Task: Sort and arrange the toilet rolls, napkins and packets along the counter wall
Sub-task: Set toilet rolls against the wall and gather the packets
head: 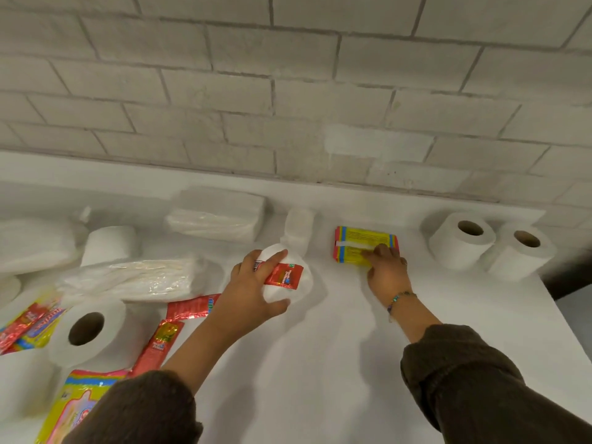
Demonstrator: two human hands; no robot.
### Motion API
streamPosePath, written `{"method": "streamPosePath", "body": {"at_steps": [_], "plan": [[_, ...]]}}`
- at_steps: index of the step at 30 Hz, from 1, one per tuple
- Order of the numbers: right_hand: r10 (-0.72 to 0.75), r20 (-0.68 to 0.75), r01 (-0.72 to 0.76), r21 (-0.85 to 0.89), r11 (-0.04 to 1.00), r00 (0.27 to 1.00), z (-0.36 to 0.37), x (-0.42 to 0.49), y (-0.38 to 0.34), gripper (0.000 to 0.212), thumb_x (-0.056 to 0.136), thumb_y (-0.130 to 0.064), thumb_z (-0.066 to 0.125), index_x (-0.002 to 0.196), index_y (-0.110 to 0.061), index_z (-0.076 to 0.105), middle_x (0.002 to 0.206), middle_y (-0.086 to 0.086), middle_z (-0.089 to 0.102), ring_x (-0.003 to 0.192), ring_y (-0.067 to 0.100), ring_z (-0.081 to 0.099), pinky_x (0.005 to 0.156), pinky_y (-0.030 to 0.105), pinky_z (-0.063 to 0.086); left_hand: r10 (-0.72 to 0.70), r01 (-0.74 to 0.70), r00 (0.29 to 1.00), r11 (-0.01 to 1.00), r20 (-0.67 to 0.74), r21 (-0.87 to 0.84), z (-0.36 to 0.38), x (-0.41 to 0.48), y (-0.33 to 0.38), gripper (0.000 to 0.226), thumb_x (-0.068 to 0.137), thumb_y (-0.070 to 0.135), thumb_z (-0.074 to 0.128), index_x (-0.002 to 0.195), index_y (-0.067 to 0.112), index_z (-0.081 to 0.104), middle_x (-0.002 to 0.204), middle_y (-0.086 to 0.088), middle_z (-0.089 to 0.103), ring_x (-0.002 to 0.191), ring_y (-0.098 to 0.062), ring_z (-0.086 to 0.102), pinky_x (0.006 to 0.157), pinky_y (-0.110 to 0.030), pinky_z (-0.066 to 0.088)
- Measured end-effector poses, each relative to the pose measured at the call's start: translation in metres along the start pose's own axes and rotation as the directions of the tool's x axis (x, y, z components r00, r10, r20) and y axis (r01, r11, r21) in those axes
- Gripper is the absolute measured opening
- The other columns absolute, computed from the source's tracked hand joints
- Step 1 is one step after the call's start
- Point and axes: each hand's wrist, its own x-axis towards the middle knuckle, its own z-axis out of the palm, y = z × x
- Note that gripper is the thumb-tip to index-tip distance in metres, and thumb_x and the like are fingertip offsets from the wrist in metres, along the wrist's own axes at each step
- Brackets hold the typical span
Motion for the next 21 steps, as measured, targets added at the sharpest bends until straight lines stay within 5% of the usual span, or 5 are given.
{"method": "streamPosePath", "body": {"at_steps": [4,6,9,15,21], "plan": [[0.045,-0.071,-0.037,0.112,0.993,0.996,-0.019,-0.008,-0.011,0.046,0.074,-0.016,0.047,0.116,-0.012,0.064,0.117,0.018,0.061,0.106,0.041,0.055,0.09,0.046,0.04,0.022,-0.022,1.0,0.999,0.022,-0.033,0.003,0.003,0.006,0.086,0.072,0.044,0.072,0.14,0.048,0.02,0.147,0.004,0.022,0.13,-0.021,0.029,0.106,-0.037,0.039],[0.095,-0.119,-0.047,0.36,0.932,0.988,-0.037,-0.021,-0.028,0.033,0.084,-0.02,0.049,0.112,-0.012,0.066,0.111,0.012,0.064,0.099,0.034,0.061,0.082,0.034,0.046,0.05,-0.049,0.999,0.997,0.009,-0.06,0.005,0.004,0.013,0.085,0.071,0.045,0.072,0.14,0.049,0.021,0.146,0.005,0.023,0.13,-0.02,0.03,0.105,-0.035,0.037],[0.206,0.123,-0.223,0.786,0.577,0.971,-0.072,-0.047,-0.06,0.013,0.092,-0.027,0.054,0.099,-0.021,0.064,0.098,0.002,0.066,0.083,0.022,0.065,0.065,0.019,0.048,0.091,-0.09,0.996,0.992,0.0,-0.092,0.008,0.008,0.025,0.085,0.071,0.044,0.072,0.14,0.05,0.022,0.147,0.005,0.023,0.132,-0.018,0.028,0.104,-0.031,0.035],[0.092,0.494,-0.498,0.867,0.024,0.865,-0.09,-0.083,-0.086,0.042,0.09,-0.052,0.047,0.121,-0.023,0.049,0.112,0.011,0.066,0.089,0.031,0.07,0.075,0.045,0.057,0.206,-0.206,0.979,0.974,-0.012,-0.089,0.021,0.016,0.046,0.087,0.066,0.046,0.072,0.138,0.05,0.025,0.144,0.006,0.027,0.127,-0.02,0.035,0.101,-0.032,0.04],[0.06,0.501,-0.484,0.855,-0.186,0.863,-0.088,-0.097,-0.092,0.041,0.092,-0.039,0.049,0.128,-0.018,0.045,0.119,0.017,0.062,0.094,0.033,0.067,0.073,0.044,0.057,0.23,-0.231,0.973,0.97,-0.02,-0.078,0.026,0.009,0.055,0.086,0.068,0.043,0.073,0.14,0.047,0.025,0.145,0.006,0.026,0.128,-0.019,0.033,0.099,-0.03,0.041]]}}
